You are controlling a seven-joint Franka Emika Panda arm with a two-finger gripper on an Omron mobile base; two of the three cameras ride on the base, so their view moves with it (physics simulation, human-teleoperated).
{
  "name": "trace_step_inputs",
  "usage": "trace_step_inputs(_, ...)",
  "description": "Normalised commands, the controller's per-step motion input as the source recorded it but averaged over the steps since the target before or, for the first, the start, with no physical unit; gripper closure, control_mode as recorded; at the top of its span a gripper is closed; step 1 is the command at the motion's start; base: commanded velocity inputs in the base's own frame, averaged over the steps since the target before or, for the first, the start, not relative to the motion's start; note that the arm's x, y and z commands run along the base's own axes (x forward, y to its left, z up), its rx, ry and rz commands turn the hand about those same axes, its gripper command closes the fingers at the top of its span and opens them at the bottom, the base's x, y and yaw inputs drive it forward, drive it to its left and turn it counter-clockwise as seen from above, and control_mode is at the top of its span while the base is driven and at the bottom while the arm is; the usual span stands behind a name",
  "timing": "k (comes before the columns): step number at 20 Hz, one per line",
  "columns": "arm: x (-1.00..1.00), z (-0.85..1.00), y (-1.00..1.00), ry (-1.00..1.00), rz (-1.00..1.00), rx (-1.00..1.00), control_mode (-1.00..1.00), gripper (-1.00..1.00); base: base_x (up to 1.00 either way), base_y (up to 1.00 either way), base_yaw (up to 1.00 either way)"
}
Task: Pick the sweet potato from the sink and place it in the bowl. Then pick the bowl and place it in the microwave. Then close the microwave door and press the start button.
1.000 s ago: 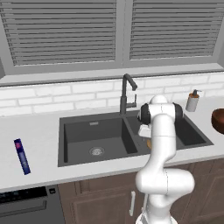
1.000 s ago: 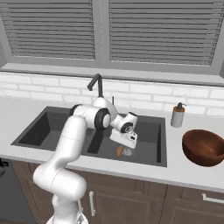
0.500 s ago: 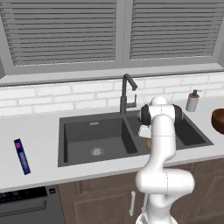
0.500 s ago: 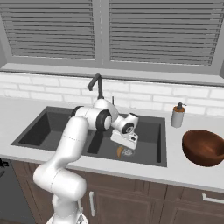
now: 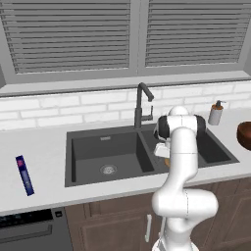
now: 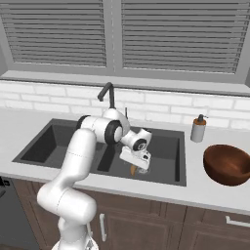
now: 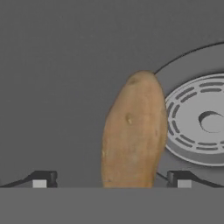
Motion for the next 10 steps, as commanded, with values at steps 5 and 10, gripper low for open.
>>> trace_step_inputs(5, -0.09, -0.21, 0.24, 0.00, 0.00, -0.02, -1.00, 1.00, 0.00, 0.00, 0.00)
trace_step_inputs(10, 0.13, -0.32, 0.12, -0.04, 0.01, 0.00, -1.00, 1.00, 0.00, 0.00, 0.00)
